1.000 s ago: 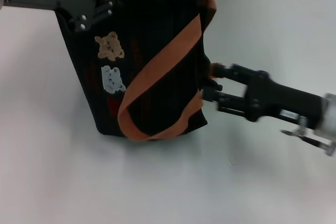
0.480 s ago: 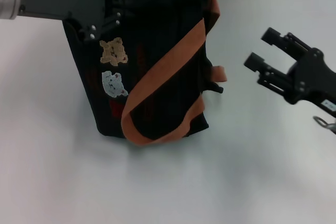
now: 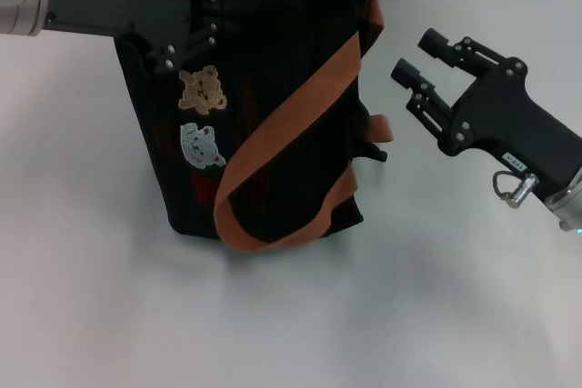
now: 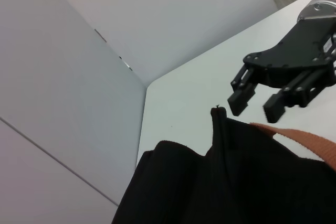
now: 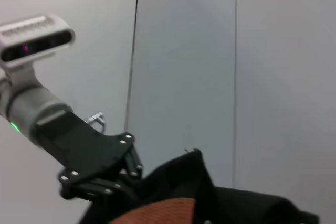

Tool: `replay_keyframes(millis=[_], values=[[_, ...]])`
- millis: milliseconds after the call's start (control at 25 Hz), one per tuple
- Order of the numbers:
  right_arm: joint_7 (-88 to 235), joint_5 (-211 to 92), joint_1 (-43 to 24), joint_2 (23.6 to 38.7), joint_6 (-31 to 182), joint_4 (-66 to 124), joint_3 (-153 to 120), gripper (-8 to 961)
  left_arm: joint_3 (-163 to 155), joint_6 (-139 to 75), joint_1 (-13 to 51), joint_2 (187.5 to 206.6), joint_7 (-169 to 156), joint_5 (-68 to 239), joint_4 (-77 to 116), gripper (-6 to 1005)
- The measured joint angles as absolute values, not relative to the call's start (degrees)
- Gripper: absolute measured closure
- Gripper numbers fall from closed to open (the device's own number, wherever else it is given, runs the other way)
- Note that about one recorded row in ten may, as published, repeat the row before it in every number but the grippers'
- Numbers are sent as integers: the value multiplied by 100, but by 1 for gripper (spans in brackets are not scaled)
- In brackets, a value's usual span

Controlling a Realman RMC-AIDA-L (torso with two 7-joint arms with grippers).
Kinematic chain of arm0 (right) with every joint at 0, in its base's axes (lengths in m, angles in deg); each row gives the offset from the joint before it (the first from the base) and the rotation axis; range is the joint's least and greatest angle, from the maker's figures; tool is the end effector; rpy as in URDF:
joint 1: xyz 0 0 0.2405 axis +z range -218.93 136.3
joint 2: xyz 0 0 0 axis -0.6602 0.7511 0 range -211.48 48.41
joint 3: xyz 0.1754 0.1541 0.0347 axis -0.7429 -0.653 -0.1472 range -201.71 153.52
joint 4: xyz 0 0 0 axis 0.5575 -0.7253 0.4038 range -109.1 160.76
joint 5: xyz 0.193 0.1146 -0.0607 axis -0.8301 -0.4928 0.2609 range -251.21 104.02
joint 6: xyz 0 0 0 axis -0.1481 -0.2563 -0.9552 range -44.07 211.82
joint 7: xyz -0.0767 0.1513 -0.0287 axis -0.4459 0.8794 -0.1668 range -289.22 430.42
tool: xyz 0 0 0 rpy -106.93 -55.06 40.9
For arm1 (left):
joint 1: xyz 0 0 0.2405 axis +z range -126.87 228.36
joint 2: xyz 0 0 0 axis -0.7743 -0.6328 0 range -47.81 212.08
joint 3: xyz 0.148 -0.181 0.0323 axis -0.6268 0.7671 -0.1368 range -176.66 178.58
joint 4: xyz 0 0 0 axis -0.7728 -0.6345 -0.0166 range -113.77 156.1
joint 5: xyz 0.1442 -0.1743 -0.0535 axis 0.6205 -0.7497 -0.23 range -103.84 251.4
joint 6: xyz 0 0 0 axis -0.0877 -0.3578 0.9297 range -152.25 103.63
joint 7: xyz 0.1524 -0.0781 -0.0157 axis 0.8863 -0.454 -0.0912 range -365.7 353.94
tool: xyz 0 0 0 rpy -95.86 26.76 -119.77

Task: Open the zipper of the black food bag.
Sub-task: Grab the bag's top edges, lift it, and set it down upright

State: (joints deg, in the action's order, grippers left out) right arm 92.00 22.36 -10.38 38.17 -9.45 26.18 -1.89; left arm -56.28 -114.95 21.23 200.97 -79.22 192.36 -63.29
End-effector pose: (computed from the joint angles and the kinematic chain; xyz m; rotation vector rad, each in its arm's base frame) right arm 0.2297 0.3148 -0.0562 -2.1567 0.1198 1.1389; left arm -0.1243 0.3783 0.0702 -2.6374 0.5940 -0.1141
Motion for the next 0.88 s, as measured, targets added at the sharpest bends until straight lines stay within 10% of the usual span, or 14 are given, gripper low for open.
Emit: replay_keyframes(millis=[880], values=[[7349,2226,-536,3835,-253,1883,-384,523,-5692,-11397,2082,20104,-7950,19224,-6158,930]])
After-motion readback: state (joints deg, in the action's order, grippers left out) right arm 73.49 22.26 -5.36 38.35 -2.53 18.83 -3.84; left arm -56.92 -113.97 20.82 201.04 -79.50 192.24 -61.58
